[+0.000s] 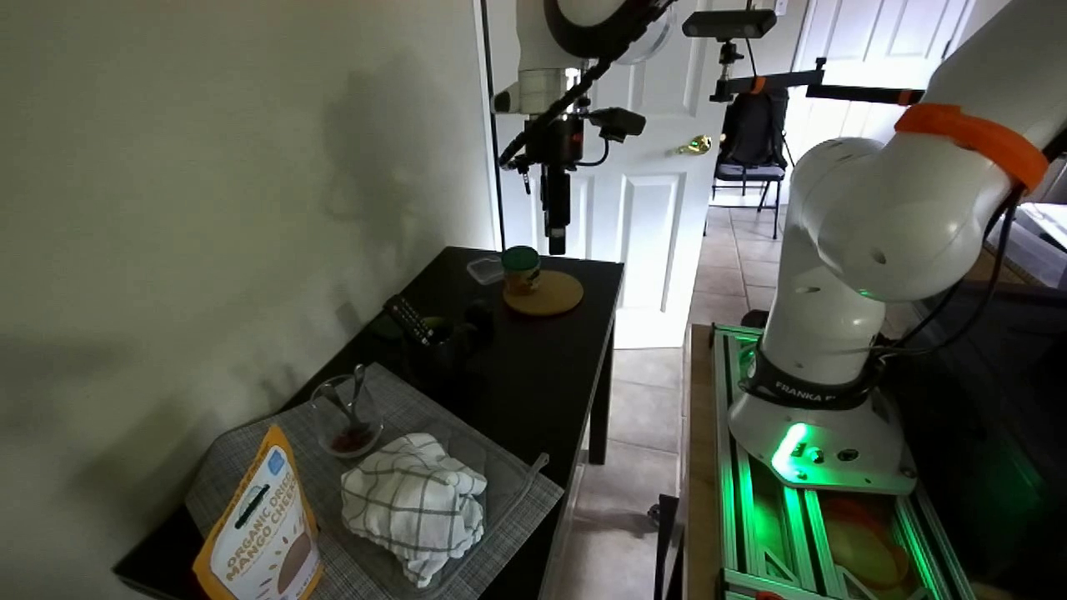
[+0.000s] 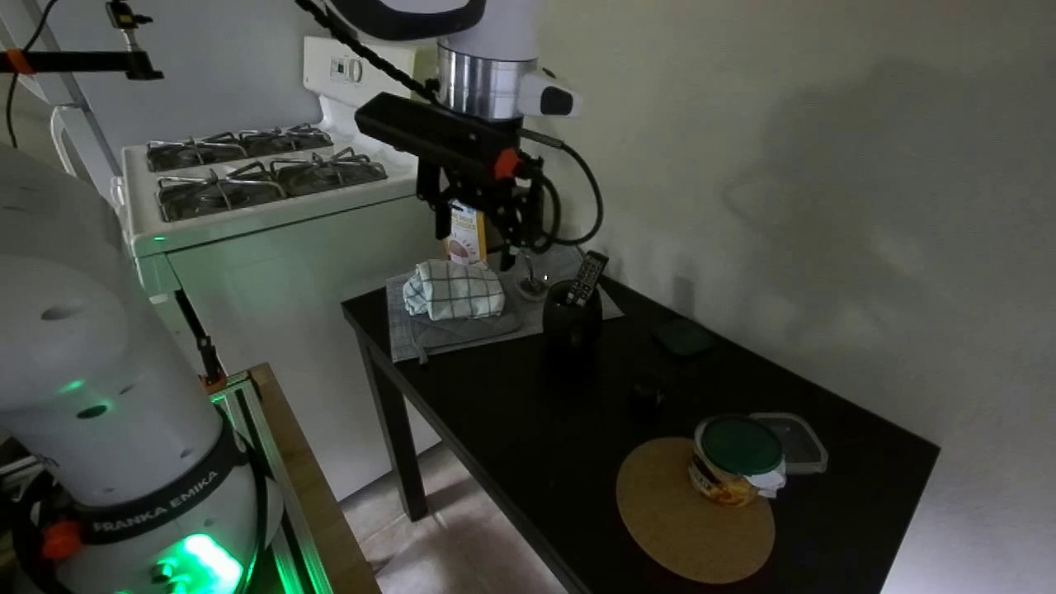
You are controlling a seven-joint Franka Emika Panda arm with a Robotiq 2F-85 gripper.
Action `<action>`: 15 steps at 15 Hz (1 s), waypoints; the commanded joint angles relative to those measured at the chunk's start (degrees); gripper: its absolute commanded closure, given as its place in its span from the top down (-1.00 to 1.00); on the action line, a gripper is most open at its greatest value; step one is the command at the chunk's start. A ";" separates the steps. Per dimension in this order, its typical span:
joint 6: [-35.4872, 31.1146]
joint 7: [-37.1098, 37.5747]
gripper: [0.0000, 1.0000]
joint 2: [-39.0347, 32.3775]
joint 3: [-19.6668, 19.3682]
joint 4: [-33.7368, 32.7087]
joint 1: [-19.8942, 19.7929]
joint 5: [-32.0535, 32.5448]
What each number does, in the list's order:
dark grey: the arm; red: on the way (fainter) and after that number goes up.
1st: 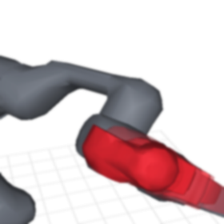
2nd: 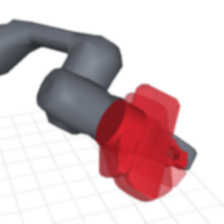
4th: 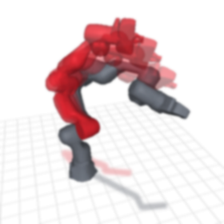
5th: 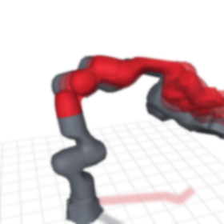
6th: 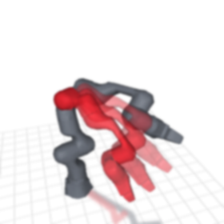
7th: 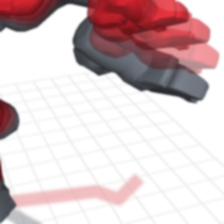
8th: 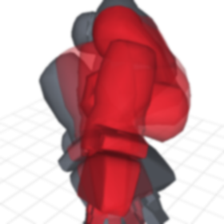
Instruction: Put the black cup on the brown mat
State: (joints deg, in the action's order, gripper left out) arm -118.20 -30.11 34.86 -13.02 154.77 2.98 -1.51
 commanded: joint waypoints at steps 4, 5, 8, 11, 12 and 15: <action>0.12 -8.51 1.00 -2.44 0.10 -2.92 -0.76 3.06; 0.12 -9.01 1.00 -2.60 0.11 -3.17 -0.78 3.14; 0.12 -9.55 1.00 -2.82 0.13 -3.31 -0.80 3.34; 0.12 -9.65 1.00 -2.87 0.14 -3.31 -0.80 3.43; 2.19 -11.16 1.00 -5.99 -0.57 -5.35 0.30 2.23; 0.90 -12.38 1.00 -15.78 -0.85 -9.18 0.85 0.82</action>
State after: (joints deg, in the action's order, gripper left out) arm -117.32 -40.33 29.32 -13.68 150.52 3.36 0.88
